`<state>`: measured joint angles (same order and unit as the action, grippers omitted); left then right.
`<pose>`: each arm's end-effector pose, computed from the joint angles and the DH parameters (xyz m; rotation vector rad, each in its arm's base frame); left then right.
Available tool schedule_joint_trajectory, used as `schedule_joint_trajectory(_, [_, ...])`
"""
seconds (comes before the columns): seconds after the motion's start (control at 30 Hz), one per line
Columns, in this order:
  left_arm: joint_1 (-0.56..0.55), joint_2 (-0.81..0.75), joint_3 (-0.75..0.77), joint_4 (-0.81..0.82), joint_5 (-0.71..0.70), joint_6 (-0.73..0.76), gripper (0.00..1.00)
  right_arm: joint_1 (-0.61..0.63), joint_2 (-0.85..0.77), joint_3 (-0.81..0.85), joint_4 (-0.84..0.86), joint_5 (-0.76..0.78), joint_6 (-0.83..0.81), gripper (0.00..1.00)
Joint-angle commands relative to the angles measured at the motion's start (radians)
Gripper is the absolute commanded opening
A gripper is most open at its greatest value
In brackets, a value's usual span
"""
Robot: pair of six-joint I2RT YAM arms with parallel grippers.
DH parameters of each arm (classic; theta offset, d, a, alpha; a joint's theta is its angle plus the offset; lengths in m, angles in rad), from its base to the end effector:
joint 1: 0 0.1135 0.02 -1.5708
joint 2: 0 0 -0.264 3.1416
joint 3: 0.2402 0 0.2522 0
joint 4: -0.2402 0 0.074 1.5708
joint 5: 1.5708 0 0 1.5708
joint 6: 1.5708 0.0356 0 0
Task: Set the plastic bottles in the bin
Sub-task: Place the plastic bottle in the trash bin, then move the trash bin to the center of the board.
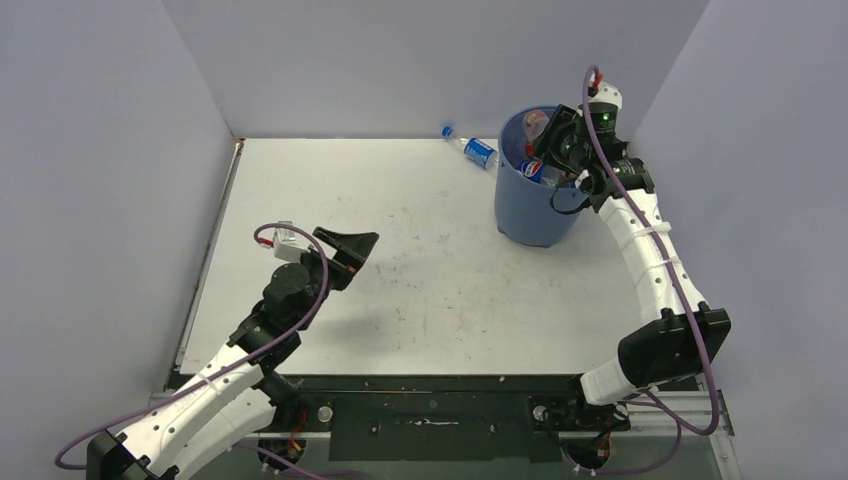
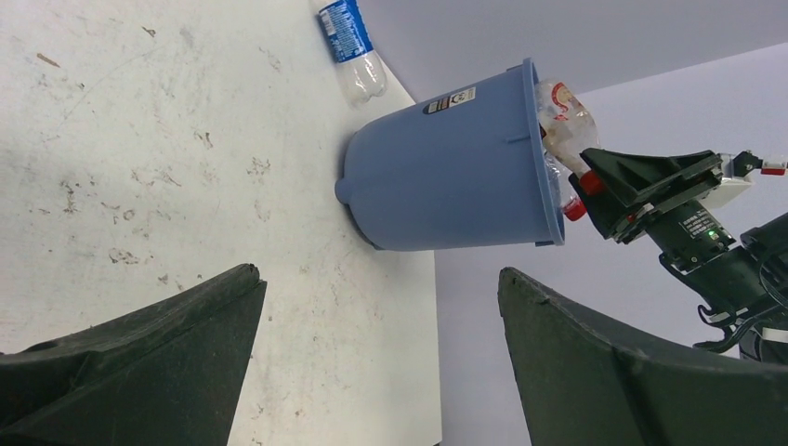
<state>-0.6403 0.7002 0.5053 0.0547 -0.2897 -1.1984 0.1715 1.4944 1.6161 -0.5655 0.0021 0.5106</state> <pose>0.1481 -0.0977 0.2799 -0.7239 1.6882 -1.0978 0.3298 0.0570 0.4190 0.3458 2.0117 0.4294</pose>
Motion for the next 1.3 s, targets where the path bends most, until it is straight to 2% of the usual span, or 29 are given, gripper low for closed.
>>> schedule_joint_trajectory(0.0, [0.004,0.009,-0.002,0.042,0.016,-0.020,0.97,0.001,-0.022,-0.037,0.064,-0.012,0.001,0.57])
schedule_joint_trajectory(0.07, [0.004,0.016,-0.004,0.047,0.017,-0.025,0.97,0.002,-0.029,-0.039,0.063,-0.008,-0.001,0.67])
schedule_joint_trajectory(0.17, [0.004,0.031,0.003,0.050,0.024,-0.026,0.97,0.005,-0.035,-0.032,0.060,-0.005,0.000,0.74])
schedule_joint_trajectory(0.37, [0.004,0.050,0.012,0.055,0.005,-0.014,0.97,0.026,-0.074,-0.016,0.054,0.035,0.002,0.79])
schedule_joint_trajectory(0.47, [0.004,0.088,0.040,0.069,-0.035,0.019,0.96,0.075,-0.127,-0.016,0.073,0.060,0.002,0.81])
schedule_joint_trajectory(0.63, [0.012,0.279,0.208,0.054,-0.065,0.163,0.96,0.224,-0.259,-0.048,0.124,0.125,-0.043,0.87])
schedule_joint_trajectory(0.77, [0.048,0.453,0.341,0.057,-0.006,0.209,0.96,0.287,-0.390,-0.213,0.230,0.056,-0.066,0.89])
schedule_joint_trajectory(0.83, [0.067,0.502,0.378,0.063,0.042,0.208,0.96,0.316,-0.411,-0.276,0.225,0.077,-0.096,0.89])
schedule_joint_trajectory(0.9, [0.075,0.522,0.364,0.091,0.068,0.200,0.96,0.341,-0.420,-0.349,0.214,0.138,-0.121,0.89])
schedule_joint_trajectory(0.97, [0.077,0.519,0.324,0.139,0.083,0.193,0.96,0.355,-0.441,-0.432,0.267,0.133,-0.127,0.89])
schedule_joint_trajectory(1.07, [0.085,0.501,0.268,0.154,0.065,0.194,0.96,0.438,-0.436,-0.521,0.367,0.149,-0.134,0.89])
schedule_joint_trajectory(1.2, [0.143,0.466,0.227,0.087,0.082,0.168,0.96,0.636,-0.317,-0.547,0.457,0.349,-0.209,0.89])
schedule_joint_trajectory(1.27, [0.167,0.430,0.195,0.054,0.083,0.145,0.96,0.683,-0.229,-0.517,0.497,0.405,-0.240,0.89])
